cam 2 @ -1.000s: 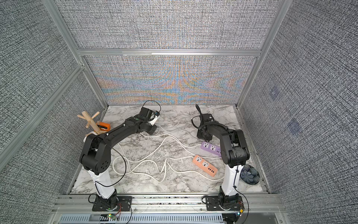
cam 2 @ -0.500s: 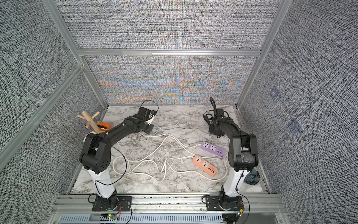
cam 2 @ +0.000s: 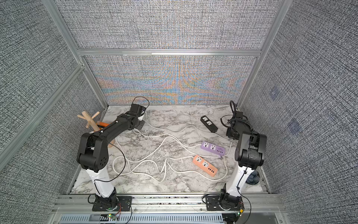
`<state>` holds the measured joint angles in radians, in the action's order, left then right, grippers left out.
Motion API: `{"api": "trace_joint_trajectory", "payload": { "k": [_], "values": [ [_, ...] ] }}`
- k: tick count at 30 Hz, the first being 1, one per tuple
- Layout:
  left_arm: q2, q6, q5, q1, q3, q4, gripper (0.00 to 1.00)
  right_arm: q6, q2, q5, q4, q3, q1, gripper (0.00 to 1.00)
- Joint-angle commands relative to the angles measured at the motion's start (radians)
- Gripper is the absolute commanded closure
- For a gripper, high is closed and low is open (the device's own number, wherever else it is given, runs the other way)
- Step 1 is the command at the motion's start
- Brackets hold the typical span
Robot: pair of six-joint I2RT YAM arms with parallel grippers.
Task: Unwrap the cord wrapped around the power strip
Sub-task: Adjust the power cord at the center of the board.
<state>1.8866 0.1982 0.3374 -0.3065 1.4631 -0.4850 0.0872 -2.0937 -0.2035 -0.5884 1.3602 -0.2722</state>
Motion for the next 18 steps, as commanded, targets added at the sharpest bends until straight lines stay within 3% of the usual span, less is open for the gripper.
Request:
{"api": "trace_joint_trajectory", "payload": {
  "k": [1,4,8,12,18],
  "values": [
    [-0.005,-0.003,0.084,0.02,0.029,0.015,0.93,-0.022,-0.026,-0.012,0.06,-0.003,-0.016,0.91],
    [0.013,0.012,0.069,0.038,0.056,0.037,0.91,-0.023,-0.028,-0.001,0.084,-0.022,-0.014,0.91],
    [0.069,0.021,-0.011,0.038,0.088,0.051,0.8,-0.018,-0.021,0.018,0.105,-0.048,-0.006,0.87],
    [0.099,-0.001,-0.036,0.038,0.103,0.037,0.74,-0.015,-0.01,0.06,0.115,-0.06,-0.004,0.78],
    [0.096,-0.019,-0.08,0.038,0.054,0.051,0.46,-0.01,0.008,0.122,0.115,-0.052,0.004,0.59]
  ]
}}
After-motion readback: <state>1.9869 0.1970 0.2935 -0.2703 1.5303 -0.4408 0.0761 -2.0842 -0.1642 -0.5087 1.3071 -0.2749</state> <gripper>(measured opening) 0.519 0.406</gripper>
